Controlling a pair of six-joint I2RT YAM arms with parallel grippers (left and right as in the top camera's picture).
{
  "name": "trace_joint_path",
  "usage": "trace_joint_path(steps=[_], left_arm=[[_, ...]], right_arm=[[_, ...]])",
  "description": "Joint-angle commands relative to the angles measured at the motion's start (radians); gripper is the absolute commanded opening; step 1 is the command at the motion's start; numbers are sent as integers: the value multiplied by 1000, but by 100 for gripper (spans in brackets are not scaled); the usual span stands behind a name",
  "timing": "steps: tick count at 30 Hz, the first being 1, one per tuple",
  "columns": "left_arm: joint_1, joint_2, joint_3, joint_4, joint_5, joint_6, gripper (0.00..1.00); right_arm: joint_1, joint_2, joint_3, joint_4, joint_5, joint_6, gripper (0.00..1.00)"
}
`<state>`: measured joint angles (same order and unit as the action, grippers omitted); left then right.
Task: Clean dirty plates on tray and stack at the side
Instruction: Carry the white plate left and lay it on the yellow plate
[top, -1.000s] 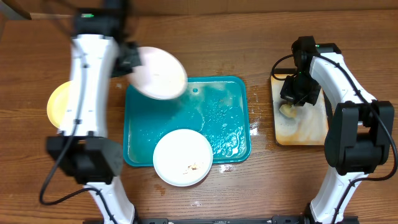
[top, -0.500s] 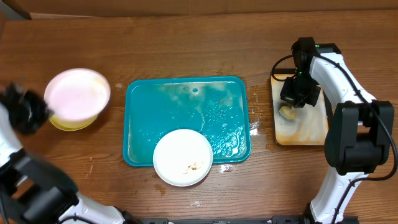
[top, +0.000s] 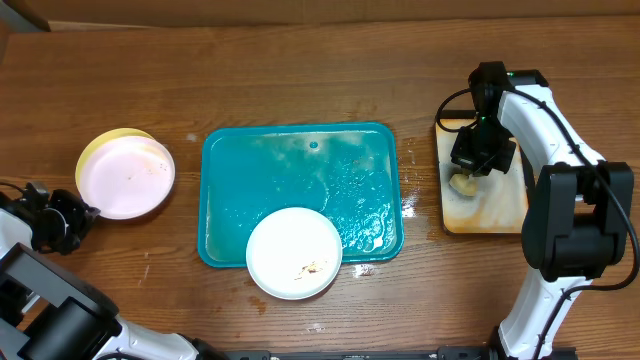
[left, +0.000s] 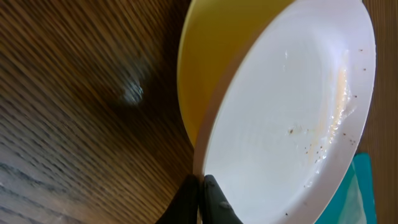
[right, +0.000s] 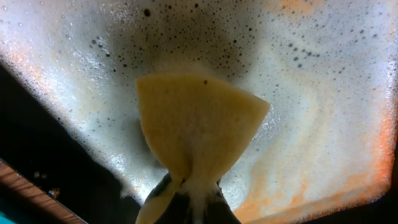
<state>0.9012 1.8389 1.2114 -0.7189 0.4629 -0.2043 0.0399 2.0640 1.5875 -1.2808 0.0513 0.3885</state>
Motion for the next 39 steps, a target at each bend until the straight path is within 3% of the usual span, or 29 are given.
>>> trace_joint_path(steps=[1, 11, 26, 39], left_arm=[[24, -38, -4, 18, -29, -46, 4], [76, 14, -5, 53, -70, -81, 4], [-119, 90, 5, 90, -78, -73, 4], [-123, 71, 64, 18, -51, -88, 4]], right_arm=[[-1, -6, -5, 0, -5, -5, 4], [-1, -6, -5, -5, -5, -7, 4], [-1, -6, -5, -8, -5, -20, 4], [-1, -6, -5, -10, -5, -20, 4]])
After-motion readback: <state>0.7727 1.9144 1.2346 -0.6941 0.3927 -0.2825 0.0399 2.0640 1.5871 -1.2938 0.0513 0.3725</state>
